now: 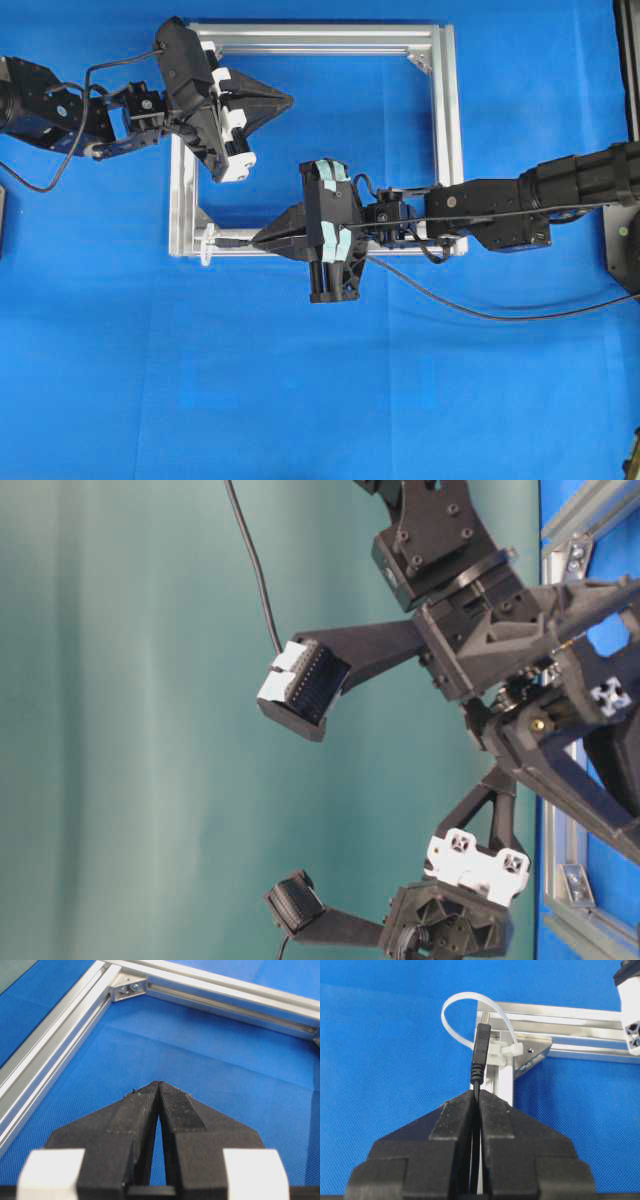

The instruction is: Insert the wire through the string loop located on the left side.

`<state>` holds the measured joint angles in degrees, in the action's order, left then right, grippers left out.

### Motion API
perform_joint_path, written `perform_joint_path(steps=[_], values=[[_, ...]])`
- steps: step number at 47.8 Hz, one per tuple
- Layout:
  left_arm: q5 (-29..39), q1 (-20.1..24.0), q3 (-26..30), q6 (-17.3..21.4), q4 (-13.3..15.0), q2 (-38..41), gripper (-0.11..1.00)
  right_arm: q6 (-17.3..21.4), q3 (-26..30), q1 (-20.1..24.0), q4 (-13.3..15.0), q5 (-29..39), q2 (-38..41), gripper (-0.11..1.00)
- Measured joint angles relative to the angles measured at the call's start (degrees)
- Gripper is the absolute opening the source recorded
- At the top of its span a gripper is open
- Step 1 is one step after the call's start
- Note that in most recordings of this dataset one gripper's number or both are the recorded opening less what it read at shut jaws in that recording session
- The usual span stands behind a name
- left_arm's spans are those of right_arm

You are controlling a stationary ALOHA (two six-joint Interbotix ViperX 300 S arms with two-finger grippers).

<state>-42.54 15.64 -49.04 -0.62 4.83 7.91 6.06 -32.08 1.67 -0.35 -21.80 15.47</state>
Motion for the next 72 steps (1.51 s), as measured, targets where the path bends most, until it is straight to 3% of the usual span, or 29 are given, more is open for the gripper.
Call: perform_joint_path(steps=[35,72], values=[[0.0,0.0,0.0,0.0,0.0,0.0,0.0,0.0,0.18,0.09,0.09,-0.88,0.97,0.0],[0.0,0.0,0.0,0.0,-0.09,0.0,0.0,-0.09,10.55,0.0,0.62,-0.79,8.17,0.0]])
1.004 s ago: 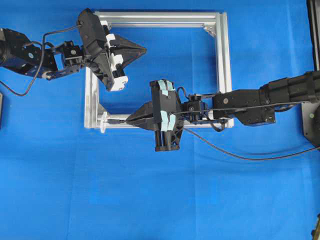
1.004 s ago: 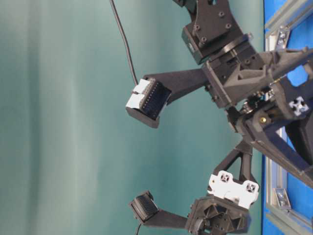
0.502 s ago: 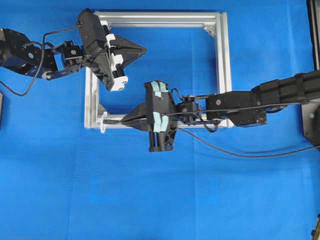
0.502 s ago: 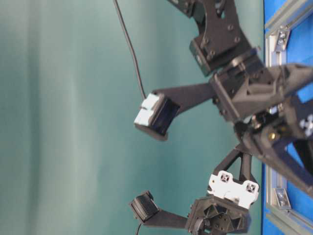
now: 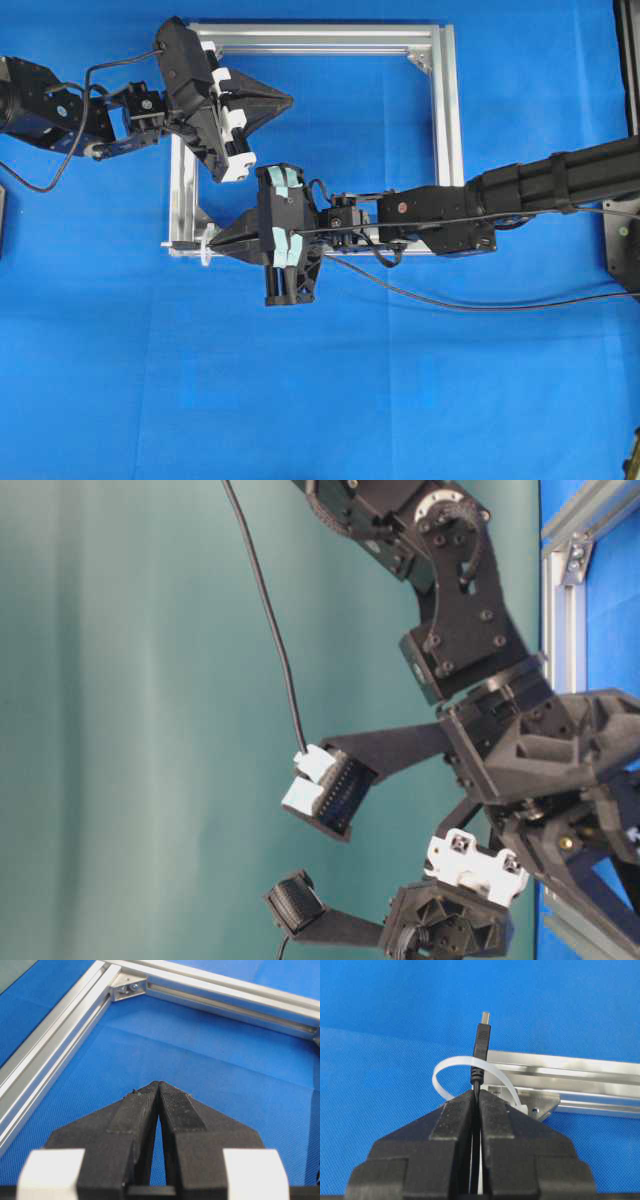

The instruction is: Insert the wire through the string loop located on the left side.

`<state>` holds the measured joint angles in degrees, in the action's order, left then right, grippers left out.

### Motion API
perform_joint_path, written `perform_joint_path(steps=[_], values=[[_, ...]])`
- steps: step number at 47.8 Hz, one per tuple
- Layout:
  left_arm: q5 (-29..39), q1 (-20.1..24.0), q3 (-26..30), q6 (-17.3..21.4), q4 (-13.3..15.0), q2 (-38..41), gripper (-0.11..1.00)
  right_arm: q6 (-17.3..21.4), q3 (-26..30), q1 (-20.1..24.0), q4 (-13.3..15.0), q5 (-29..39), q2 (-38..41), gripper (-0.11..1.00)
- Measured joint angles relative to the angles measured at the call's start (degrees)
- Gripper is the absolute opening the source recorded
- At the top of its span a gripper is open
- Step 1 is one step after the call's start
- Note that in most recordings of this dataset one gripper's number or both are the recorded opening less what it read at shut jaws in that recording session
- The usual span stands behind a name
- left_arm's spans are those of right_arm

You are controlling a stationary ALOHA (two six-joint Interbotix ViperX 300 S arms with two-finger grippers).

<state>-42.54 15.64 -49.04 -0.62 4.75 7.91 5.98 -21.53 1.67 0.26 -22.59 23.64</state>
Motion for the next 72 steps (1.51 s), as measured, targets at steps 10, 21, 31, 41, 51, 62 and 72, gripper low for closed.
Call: perform_joint_path(steps=[10,21,31,41,51,62,72], values=[[0.0,0.0,0.0,0.0,0.0,0.0,0.0,0.09,0.35,0.0,0.0,0.09,0.18,0.0],[0.0,0.0,-0.88,-0.09,0.0,-0.62,0.0,0.09,0.35,-0.09,0.09,0.09,0.18,0.0],[-0.09,0.0,-6.06,0.26,0.0,-5.71,0.0,0.09,0.44,-0.09,0.09,0.53,0.18,0.0],[-0.09,0.0,-13.97,0.7,0.0,-12.74,0.0,0.09,0.44,-0.18,0.0,0.7,0.09,0.0],[-0.18,0.09,-22.06,0.7,0.0,-20.74,0.0,0.09,0.44,-0.62,0.09,0.62,0.18,0.0],[0.18,0.0,-28.3,0.7,-0.18,-28.3,0.0,0.09,0.44,-0.7,0.09,0.7,0.18,0.0],[1.05,0.09,-28.83,0.7,-0.26,-29.18,0.0,0.09,0.44,-0.79,0.09,0.7,0.18,0.0]])
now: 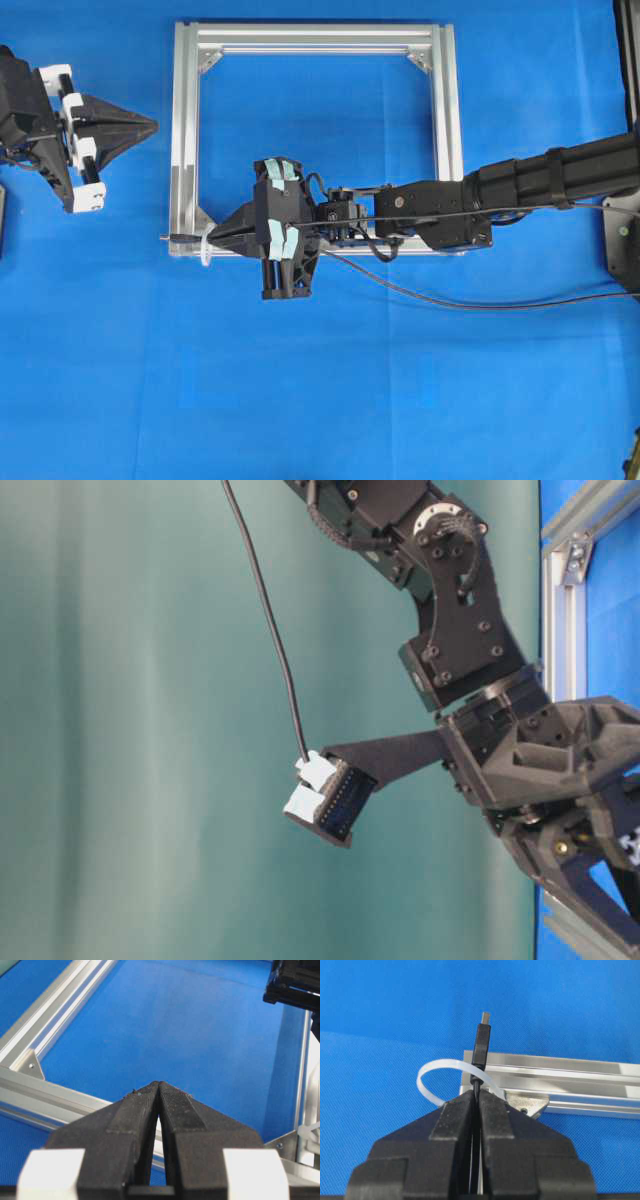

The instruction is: Insert the wire through the string loop located on the left side.

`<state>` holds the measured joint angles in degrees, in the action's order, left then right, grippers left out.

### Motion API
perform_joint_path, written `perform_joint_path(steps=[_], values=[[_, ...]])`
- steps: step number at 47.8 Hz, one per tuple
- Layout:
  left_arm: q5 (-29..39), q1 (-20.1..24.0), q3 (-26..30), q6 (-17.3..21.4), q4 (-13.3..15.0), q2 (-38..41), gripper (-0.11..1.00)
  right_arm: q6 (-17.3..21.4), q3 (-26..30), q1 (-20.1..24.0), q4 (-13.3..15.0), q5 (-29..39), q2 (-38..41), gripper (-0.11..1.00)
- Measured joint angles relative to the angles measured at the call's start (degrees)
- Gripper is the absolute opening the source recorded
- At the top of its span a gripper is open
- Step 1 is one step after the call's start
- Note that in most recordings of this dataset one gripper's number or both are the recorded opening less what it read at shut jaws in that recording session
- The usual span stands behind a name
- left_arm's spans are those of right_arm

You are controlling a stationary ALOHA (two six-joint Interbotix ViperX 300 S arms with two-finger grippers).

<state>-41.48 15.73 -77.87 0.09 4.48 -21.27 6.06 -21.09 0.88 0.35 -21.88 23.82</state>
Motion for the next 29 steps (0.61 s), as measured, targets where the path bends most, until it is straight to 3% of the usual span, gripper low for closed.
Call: perform_joint_path(steps=[11,29], values=[[0.26,-3.34,0.0,-0.7,-0.35,0.09,0.0,0.0,0.0,-0.09,0.0,0.0,0.0,0.0],[0.26,-21.09,0.35,-0.62,-0.44,0.0,0.0,-0.09,0.0,-0.26,0.0,-0.09,-0.09,0.0]])
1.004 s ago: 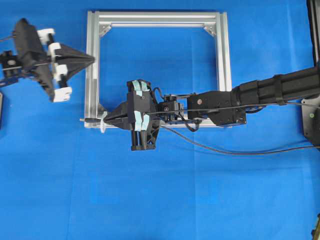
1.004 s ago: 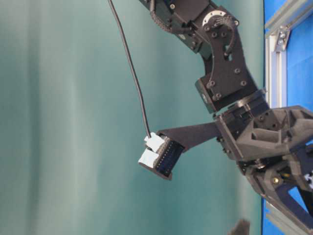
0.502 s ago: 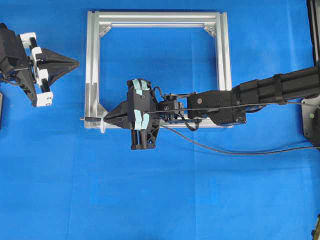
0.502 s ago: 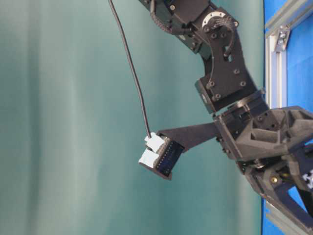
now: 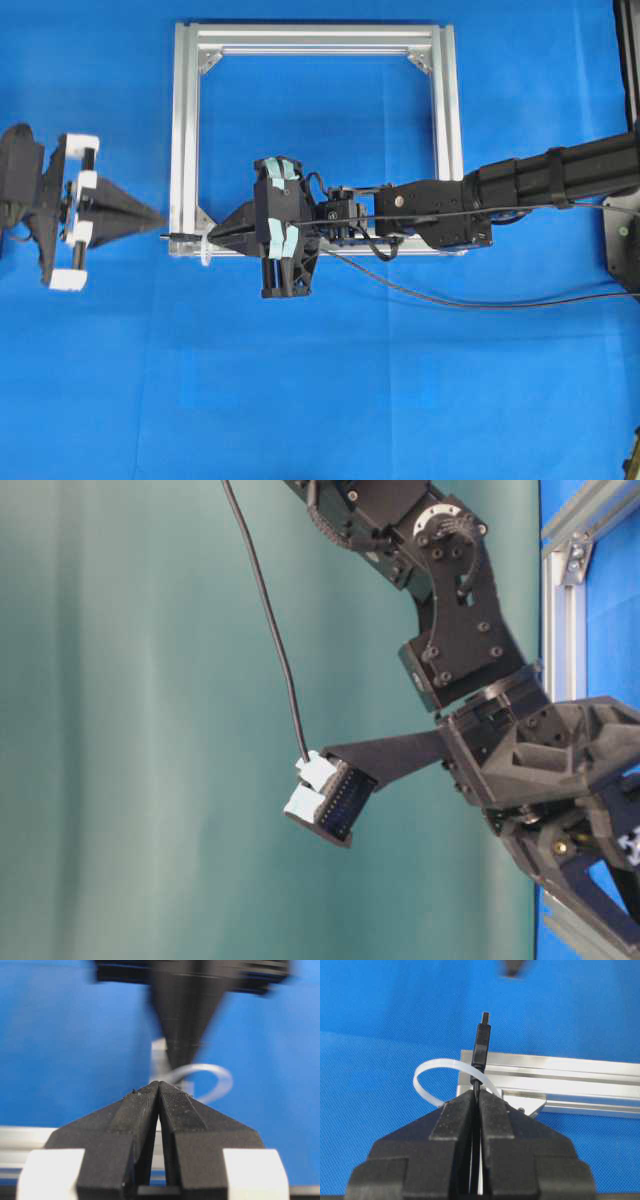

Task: Insert the wire through the string loop located on the left side.
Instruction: 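Move the open left gripper to the plug tip beyond the loop and close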

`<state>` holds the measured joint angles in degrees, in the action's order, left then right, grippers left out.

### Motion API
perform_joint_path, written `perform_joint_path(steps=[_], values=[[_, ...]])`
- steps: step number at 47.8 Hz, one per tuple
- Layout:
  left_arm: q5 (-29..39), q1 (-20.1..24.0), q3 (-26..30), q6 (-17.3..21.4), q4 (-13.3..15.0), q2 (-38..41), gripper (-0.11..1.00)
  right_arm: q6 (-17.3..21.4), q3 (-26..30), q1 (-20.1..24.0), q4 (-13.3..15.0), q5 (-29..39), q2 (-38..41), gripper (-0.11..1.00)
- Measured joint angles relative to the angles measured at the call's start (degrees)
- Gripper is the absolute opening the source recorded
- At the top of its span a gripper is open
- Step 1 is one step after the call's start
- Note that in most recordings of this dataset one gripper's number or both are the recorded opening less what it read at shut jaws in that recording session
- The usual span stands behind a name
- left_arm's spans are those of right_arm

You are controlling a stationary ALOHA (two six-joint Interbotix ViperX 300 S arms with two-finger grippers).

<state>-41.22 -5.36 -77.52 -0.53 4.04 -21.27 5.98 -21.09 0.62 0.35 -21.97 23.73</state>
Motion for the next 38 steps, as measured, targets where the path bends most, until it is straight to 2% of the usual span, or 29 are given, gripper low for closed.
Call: perform_joint_path(steps=[5,32,35,38], values=[[0.09,-1.49,0.35,-0.18,0.0,0.09,0.0,0.0,-0.09,-0.09,0.0,0.09,0.09,0.0],[0.44,-1.49,1.05,-0.18,0.0,0.26,0.01,0.09,-0.09,-0.18,0.0,0.0,0.0,0.0],[0.53,-1.49,1.05,-0.18,0.09,0.26,0.05,0.09,0.0,-0.18,-0.09,0.09,0.09,0.0],[0.53,-1.49,1.05,-0.18,0.09,0.26,0.17,0.09,-0.09,-0.18,0.0,0.0,0.0,0.0]])
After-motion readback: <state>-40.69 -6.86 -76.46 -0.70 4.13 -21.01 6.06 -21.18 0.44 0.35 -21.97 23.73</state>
